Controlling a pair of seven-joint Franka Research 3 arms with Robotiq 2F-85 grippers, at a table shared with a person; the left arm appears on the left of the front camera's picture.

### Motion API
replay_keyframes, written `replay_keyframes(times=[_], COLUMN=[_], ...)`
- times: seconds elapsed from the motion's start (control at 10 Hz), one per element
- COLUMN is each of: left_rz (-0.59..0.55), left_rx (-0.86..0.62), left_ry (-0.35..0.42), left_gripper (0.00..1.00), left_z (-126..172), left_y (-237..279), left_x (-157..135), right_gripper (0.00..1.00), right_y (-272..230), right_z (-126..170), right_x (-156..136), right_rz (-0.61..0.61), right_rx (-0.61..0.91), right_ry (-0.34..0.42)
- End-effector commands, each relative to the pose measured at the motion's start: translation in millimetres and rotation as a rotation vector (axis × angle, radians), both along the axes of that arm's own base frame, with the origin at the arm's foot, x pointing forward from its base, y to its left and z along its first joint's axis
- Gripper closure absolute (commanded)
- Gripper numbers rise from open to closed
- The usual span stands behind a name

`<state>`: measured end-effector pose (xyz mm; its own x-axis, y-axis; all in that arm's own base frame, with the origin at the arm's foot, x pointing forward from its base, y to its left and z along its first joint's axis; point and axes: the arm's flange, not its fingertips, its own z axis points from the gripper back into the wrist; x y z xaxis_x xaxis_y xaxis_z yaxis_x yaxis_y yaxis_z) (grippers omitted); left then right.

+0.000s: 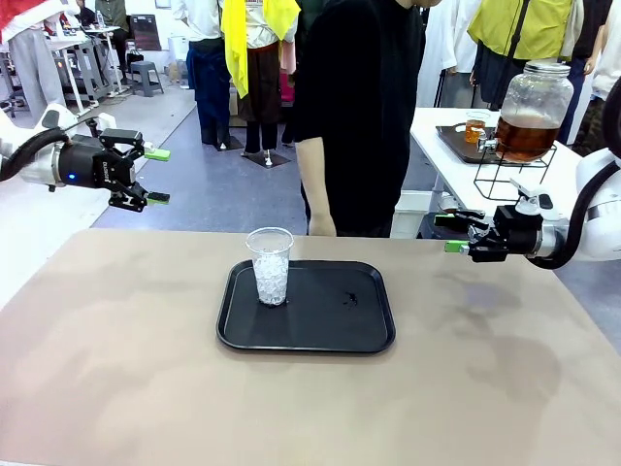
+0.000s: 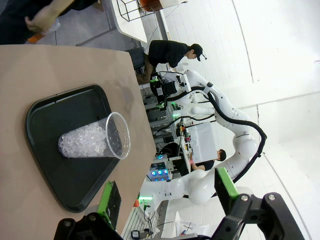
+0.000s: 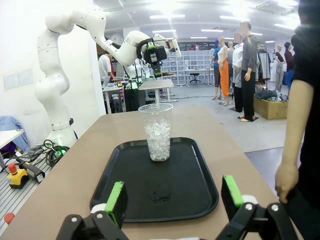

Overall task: Pour the drink into the iced cup.
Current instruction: Pick up the iced cup indicated by the human and present it to them.

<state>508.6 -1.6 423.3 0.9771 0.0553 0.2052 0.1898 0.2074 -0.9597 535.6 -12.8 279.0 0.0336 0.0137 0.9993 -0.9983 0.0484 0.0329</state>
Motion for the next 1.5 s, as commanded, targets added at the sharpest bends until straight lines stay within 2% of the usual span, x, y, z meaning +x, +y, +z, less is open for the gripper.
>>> replay_keyframes(times=[0.0,1.4], left_rz=[0.004,0.004], left_rx=[0.002,0.002], left_ry=[-0.001,-0.001], left_gripper=[0.00,0.00], left_z=[0.6,0.6], left_y=[-0.4,-0.4], left_x=[-1.8,-1.8], right_gripper=[0.00,0.00], right_y=[-0.5,-0.5], right_z=[3.2,3.2], right_x=[2.3,2.3], right_rz=[0.000,0.000], right_rx=[-0.002,-0.002], right_ry=[-0.003,-0.003])
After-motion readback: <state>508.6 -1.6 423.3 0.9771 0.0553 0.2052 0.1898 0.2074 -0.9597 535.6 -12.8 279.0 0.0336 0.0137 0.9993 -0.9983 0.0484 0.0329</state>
